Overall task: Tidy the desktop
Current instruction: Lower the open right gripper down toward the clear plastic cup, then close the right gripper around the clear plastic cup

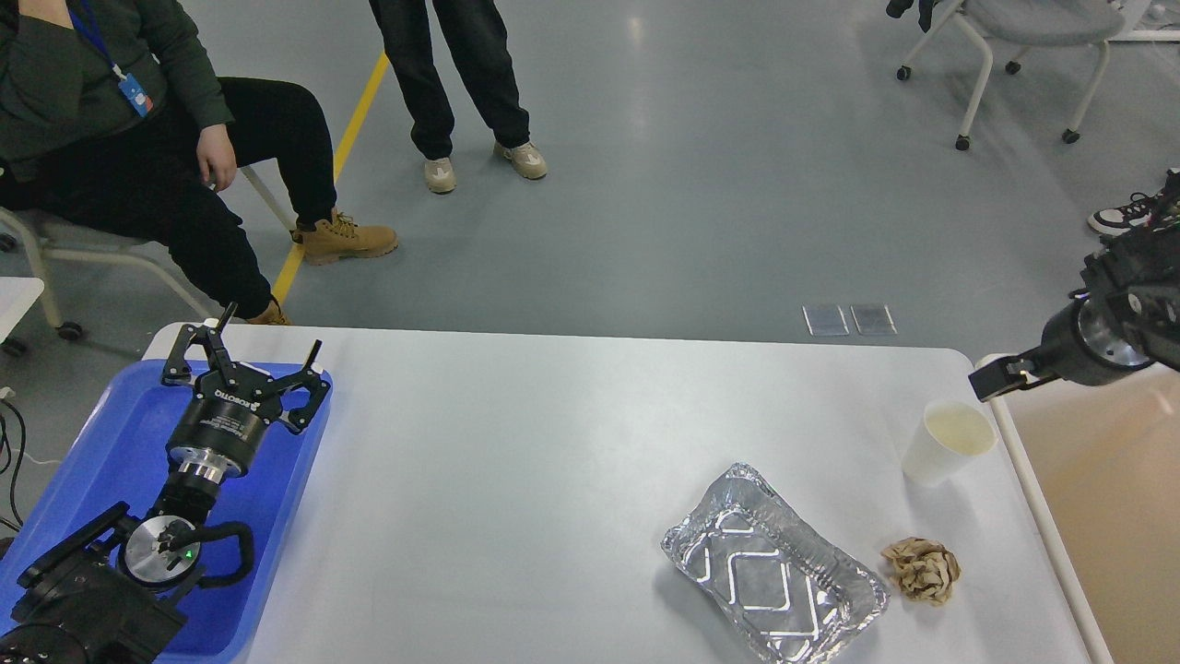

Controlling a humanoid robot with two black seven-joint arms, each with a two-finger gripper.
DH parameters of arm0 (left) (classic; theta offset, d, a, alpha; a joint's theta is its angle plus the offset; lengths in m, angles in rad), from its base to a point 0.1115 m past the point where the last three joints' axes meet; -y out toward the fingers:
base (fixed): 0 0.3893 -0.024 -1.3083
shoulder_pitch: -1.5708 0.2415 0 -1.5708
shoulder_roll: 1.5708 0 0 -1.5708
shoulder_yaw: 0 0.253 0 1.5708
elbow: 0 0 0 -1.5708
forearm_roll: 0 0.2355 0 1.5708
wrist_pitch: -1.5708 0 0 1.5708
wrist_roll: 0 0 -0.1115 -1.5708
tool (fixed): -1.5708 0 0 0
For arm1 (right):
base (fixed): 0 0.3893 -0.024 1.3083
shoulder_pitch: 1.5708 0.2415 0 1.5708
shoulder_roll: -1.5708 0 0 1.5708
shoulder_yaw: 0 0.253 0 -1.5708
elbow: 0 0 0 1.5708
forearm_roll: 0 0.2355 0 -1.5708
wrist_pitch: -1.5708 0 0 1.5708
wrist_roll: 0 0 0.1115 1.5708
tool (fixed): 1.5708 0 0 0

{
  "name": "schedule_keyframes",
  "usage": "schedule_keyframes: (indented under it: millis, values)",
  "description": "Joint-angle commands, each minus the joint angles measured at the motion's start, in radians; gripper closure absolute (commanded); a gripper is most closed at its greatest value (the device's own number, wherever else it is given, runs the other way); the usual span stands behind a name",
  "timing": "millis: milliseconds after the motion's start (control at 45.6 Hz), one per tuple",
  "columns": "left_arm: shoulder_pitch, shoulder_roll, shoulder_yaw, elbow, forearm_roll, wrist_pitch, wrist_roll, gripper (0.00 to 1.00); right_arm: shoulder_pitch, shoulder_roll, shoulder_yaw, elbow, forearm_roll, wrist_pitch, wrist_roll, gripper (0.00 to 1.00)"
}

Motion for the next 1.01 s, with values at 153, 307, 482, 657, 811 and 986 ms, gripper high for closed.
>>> schedule_keyframes:
  millis: [153,307,482,657,811,986]
  values:
    - [0.0,0.0,0.0,0.0,0.0,0.0,0.0,0.01,-0.206,0.061,0.116,-0.172,-0.004,-0.056,-0.019,0.0]
    - [0.0,0.0,0.0,0.0,0.0,0.0,-0.001,0.01,-0.238,0.068,0.127,-0.186,-0.007,-0.111,-0.021,0.0]
    - [0.0,0.0,0.0,0.0,0.0,0.0,-0.001,0.01,-0.264,0.069,0.129,-0.186,-0.007,-0.136,-0.032,0.0]
    - [0.0,0.0,0.0,0.0,0.0,0.0,-0.001,0.01,-0.283,0.069,0.129,-0.186,-0.013,-0.165,-0.042,0.02]
    - [0.0,0.0,0.0,0.0,0.0,0.0,-0.001,0.01,-0.301,0.067,0.129,-0.186,-0.02,-0.192,-0.079,0.11]
    - [0.0,0.0,0.0,0.0,0.0,0.0,-0.001,0.01,-0.318,0.067,0.127,-0.186,-0.02,-0.192,-0.084,0.27]
